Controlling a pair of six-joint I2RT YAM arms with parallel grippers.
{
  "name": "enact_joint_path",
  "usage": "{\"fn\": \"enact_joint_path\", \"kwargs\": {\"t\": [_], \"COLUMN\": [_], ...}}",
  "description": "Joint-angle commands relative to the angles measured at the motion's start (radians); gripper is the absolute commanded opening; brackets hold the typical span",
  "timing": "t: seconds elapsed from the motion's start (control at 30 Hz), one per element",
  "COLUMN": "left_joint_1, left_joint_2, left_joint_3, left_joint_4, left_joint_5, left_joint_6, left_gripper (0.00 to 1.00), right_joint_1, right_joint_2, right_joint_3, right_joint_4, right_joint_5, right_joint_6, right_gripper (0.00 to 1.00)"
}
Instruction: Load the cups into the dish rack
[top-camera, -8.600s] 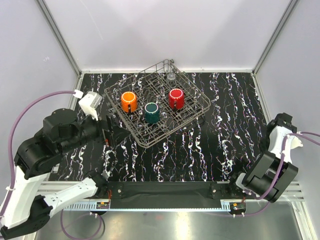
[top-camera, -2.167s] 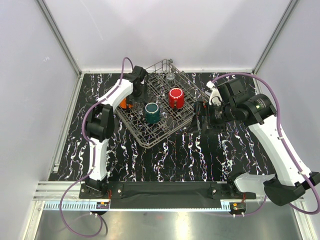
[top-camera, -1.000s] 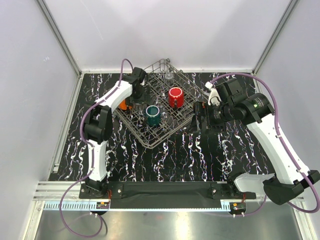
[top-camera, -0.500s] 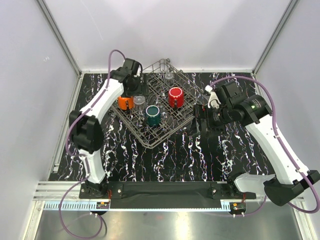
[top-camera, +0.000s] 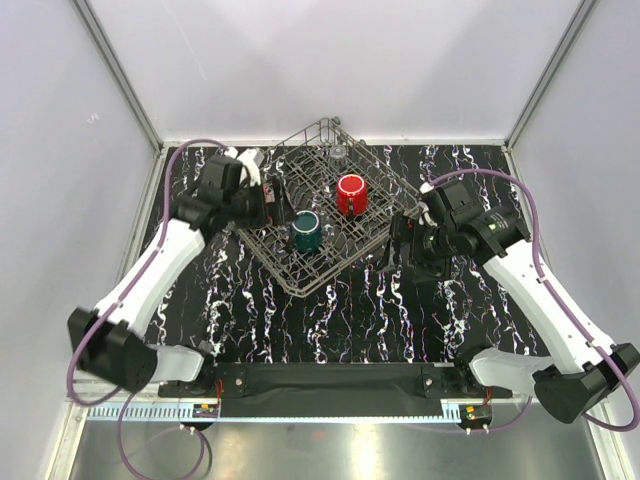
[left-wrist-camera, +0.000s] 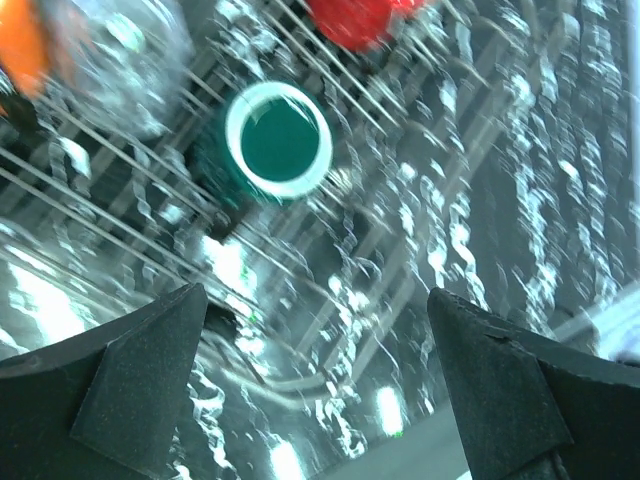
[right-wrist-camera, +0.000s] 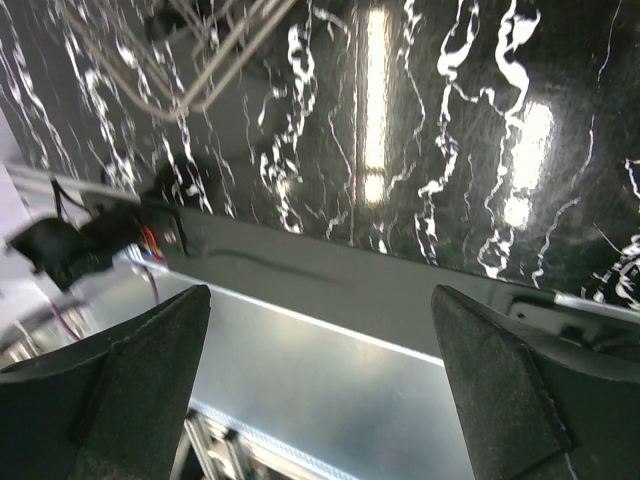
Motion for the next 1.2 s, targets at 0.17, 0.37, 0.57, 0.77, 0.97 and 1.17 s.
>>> {"fn": "enact_joint_path", "kwargs": {"t": [0.17, 0.37, 0.57, 0.77, 0.97, 1.17], "left_joint_1": [-0.002, -0.008, -0.055, -0.078, -0.078, -0.080], "left_joint_2": [-0.347, -0.508, -0.625, -0.663, -0.744, -0.866], "left_joint_3": [-0.260, -0.421, -0.580, -0.679, -0.751, -0.800], "left_joint_4": [0.158, 0.190, 0.282, 0.385, 0.408, 0.341], "left_joint_5": [0.300, 0.394, 0.458, 0.498, 0.497, 0.414], "left_joint_6": [-0.069, -0.115, -0.198, -0.288, -0.341, -0.379], "left_gripper": [0.99, 0.99, 0.99, 0.99, 0.99, 0.99], "right_joint_1": [0.003, -0.041, -0.053, -0.053, -0.053, -0.053], "right_joint_2": [-0.025, -0.160, -0.437, -0.767, -0.937, -1.060], "right_joint_3": [-0.109, -0.355, -0.680, -0.831, -0.934, -0.980], "right_joint_4": [0.249, 0.423, 0.622, 0.579, 0.475, 0.426], "right_joint_5": [0.145, 0.204, 0.182, 0.233, 0.178, 0.138], "right_joint_6": [0.210, 0.415, 0.567, 0.635, 0.699, 0.771], "right_gripper": [1.00, 1.00, 1.00, 1.00, 1.00, 1.00]}}
